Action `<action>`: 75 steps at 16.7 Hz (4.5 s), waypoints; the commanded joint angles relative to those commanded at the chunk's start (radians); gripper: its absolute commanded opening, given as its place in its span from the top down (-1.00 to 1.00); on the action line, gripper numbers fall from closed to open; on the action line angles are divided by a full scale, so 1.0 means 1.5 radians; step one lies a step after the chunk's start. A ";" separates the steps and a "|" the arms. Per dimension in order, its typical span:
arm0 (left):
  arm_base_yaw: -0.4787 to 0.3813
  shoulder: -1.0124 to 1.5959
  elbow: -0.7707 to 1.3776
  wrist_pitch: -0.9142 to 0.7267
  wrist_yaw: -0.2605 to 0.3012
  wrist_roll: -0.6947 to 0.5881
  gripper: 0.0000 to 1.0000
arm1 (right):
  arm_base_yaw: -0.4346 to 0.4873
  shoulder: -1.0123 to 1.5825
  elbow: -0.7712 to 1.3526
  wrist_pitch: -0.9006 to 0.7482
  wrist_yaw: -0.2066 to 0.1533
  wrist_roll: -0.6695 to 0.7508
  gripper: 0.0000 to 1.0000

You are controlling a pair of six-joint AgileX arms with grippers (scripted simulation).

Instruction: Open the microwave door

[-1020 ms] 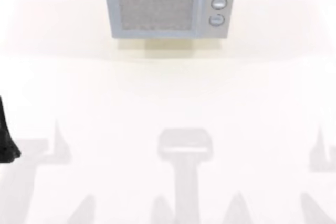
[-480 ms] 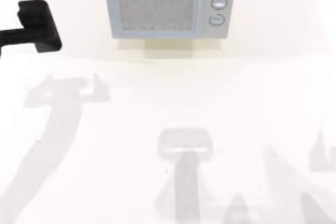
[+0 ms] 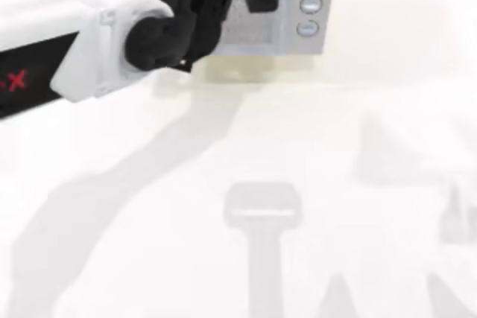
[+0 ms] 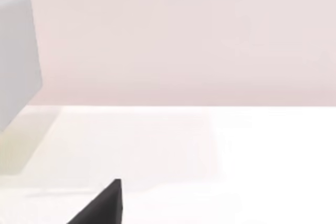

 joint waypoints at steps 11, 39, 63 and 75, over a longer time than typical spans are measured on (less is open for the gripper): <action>-0.096 0.234 0.179 -0.012 -0.080 -0.052 -1.00 | 0.000 0.000 0.000 0.000 0.000 0.000 -1.00; -0.024 0.385 0.321 0.031 -0.017 0.000 1.00 | 0.000 0.000 0.000 0.000 0.000 0.000 -1.00; -0.049 0.332 0.234 0.054 -0.039 -0.017 1.00 | 0.000 0.000 0.000 0.000 0.000 0.000 -1.00; -0.049 0.332 0.234 0.054 -0.039 -0.017 1.00 | 0.000 0.000 0.000 0.000 0.000 0.000 -1.00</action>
